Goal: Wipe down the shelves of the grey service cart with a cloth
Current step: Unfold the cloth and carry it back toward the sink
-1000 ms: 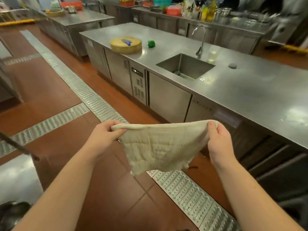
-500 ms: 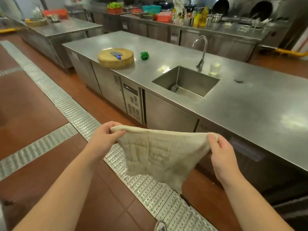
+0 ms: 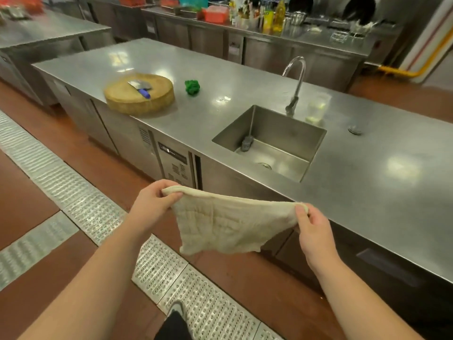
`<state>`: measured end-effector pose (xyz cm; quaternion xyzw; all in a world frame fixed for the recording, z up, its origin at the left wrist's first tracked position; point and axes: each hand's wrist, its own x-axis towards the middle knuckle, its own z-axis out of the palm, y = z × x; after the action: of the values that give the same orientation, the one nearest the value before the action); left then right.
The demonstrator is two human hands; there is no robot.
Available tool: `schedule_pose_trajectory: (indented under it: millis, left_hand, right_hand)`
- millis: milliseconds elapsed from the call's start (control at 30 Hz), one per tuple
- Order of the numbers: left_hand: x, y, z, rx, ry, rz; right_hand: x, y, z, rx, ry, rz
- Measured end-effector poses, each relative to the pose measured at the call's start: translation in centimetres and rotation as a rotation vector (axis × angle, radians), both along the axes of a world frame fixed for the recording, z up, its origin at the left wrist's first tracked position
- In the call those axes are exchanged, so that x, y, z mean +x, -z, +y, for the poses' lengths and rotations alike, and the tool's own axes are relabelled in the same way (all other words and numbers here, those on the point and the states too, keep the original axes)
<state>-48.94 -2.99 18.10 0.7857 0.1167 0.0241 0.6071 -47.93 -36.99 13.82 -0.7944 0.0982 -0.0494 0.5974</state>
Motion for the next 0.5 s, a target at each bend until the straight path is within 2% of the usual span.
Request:
schedule_pose_trajectory:
  millis: [233, 367, 500]
  left_hand:
    - [17.8, 2.2, 5.5, 0.101, 0.259, 0.012]
    - [26.0, 3.0, 5.9, 0.11, 0.364, 0.036]
    - [33.2, 4.1, 4.8, 0.093, 0.43, 0.076]
  right_hand:
    - [10.4, 1.2, 5.9, 0.034, 0.254, 0.036]
    - [15.0, 0.9, 7.5, 0.024, 0.407, 0.049]
    - [19.2, 1.3, 7.3, 0.011, 0.45, 0.065]
